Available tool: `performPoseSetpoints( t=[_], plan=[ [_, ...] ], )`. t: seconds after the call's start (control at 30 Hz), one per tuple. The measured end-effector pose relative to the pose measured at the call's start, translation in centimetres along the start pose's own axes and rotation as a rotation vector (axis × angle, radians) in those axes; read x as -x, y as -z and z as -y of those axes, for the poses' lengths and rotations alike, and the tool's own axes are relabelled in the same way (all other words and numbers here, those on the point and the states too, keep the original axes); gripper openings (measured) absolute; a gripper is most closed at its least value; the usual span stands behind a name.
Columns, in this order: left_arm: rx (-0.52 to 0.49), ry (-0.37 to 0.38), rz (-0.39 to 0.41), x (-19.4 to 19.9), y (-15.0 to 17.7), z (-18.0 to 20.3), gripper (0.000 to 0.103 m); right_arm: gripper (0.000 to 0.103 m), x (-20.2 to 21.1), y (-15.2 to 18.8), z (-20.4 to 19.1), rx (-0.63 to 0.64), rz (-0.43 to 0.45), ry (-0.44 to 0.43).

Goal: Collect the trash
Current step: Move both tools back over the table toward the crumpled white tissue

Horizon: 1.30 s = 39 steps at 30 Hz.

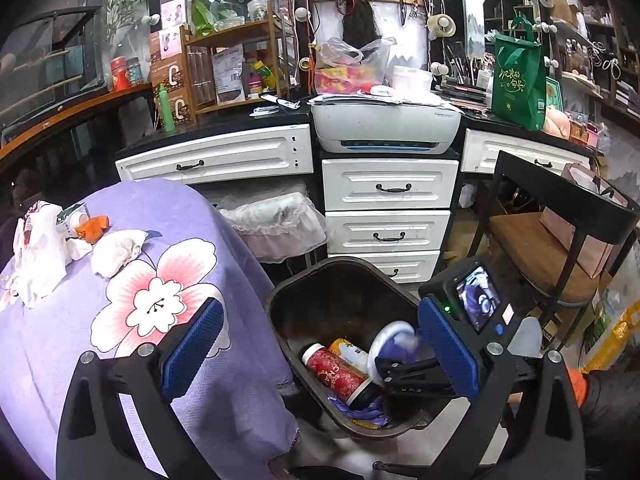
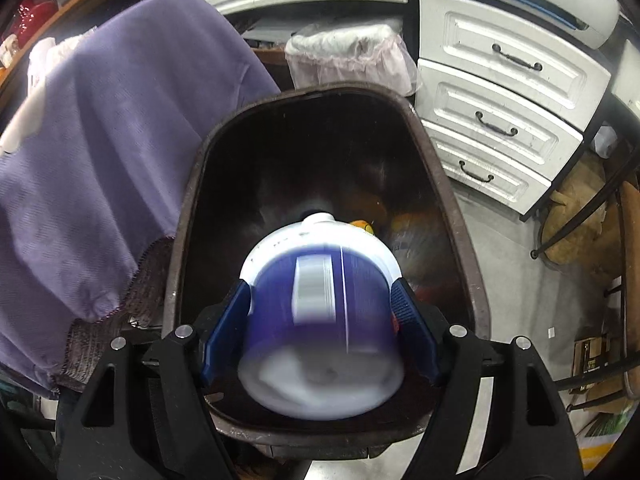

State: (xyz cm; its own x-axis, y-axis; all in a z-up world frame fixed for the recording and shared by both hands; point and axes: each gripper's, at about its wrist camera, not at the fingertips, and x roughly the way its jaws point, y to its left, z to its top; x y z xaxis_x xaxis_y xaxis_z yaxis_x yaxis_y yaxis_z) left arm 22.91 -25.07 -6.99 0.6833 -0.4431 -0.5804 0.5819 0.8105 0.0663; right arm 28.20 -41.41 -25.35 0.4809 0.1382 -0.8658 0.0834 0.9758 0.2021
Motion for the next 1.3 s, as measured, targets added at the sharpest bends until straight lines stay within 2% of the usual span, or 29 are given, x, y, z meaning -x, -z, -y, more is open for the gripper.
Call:
performPoseSetpoints(
  t=[0.07,0.37,0.57,0.77,0.87,0.93,1.07,1.3],
  plan=[
    [0.002,0.000,0.001,0.1,0.0,-0.1,0.097,0.079,0.1,0.2,0.0,-0.008,0.002,0.003],
    [0.028,-0.017,0.012,1.2,0.3,-1.3,0.097,0.079,3.7,0.1,-0.4,-0.007,0.082,-0.001],
    [0.054,-0.088,0.021,3.0,0.5,-4.0,0.097,0.079,7.4,-0.6,-1.9,0.036,0.166,-0.007],
    [0.080,-0.168,0.015,4.6,0.7,-7.5,0.097,0.079,11.0,-2.1,-5.5,0.113,0.243,-0.067],
    [0.078,-0.192,-0.012,5.0,1.1,-8.9,0.097,0.079,12.1,-2.8,-7.7,0.153,0.269,-0.105],
    [0.088,-0.211,-0.025,5.4,1.4,-10.2,0.097,0.079,12.7,-3.3,-9.8,0.222,0.297,-0.075],
    [0.127,-0.230,-0.049,6.5,2.0,-13.3,0.097,0.079,14.2,-5.1,-13.0,0.301,0.337,-0.084],
    [0.183,-0.283,-0.088,7.8,2.7,-17.7,0.097,0.080,13.3,-10.0,-19.4,0.387,0.312,-0.168]
  ],
)
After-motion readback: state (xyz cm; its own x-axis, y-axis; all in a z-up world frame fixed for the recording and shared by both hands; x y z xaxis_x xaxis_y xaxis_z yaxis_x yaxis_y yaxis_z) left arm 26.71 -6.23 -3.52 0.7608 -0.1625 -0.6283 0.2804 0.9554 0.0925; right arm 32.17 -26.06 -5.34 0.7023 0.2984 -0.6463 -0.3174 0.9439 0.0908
